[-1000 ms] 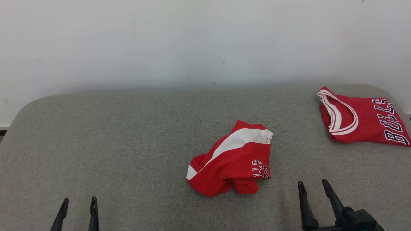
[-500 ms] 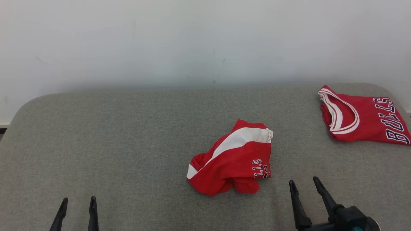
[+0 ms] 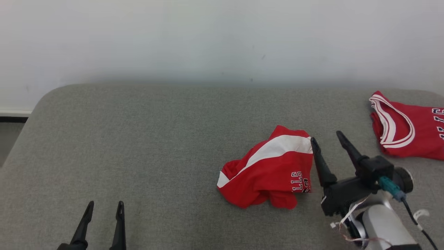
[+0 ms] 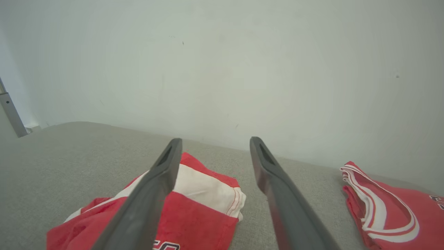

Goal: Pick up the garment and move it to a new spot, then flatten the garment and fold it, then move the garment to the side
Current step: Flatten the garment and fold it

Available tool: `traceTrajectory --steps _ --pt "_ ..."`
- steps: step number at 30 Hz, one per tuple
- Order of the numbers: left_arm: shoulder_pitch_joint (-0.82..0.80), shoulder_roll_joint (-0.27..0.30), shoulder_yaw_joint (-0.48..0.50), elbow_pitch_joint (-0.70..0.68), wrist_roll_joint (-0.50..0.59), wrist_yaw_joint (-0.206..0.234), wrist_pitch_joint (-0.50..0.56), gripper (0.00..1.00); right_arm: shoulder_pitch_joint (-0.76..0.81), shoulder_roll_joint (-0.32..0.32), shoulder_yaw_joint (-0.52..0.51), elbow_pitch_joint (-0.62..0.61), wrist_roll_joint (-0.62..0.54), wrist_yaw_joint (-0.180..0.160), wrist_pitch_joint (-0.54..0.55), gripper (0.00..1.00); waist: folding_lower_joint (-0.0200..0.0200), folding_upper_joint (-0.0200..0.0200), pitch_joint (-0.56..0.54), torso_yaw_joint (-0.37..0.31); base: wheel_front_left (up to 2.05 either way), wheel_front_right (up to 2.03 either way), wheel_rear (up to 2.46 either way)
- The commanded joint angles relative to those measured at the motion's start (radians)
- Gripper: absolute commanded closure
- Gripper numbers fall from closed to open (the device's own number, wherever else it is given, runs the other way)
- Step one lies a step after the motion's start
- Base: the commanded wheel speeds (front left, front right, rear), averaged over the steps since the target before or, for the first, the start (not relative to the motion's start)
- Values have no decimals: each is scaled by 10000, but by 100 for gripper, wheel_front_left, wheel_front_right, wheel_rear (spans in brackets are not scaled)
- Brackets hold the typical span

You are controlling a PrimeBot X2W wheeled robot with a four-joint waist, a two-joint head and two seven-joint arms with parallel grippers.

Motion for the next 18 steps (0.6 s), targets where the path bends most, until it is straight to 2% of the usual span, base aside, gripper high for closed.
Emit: traceTrajectory --steps 1,11,18 --pt "-233 -61 -76 17 66 -66 -29 0 -344 -287 31 302 10 -28 25 0 -1 -1 331 336 0 0 0" --pt "-856 -160 -399 202 -58 -113 -29 0 -2256 -1151 552 3175 1000 -28 318 0 -1 -1 1063 943 0 0 0" --pt "-1121 -147 -450 269 -63 -148 -29 0 -2964 -1172 1099 4756 2009 -28 471 0 -1 -1 1333 1088 0 0 0"
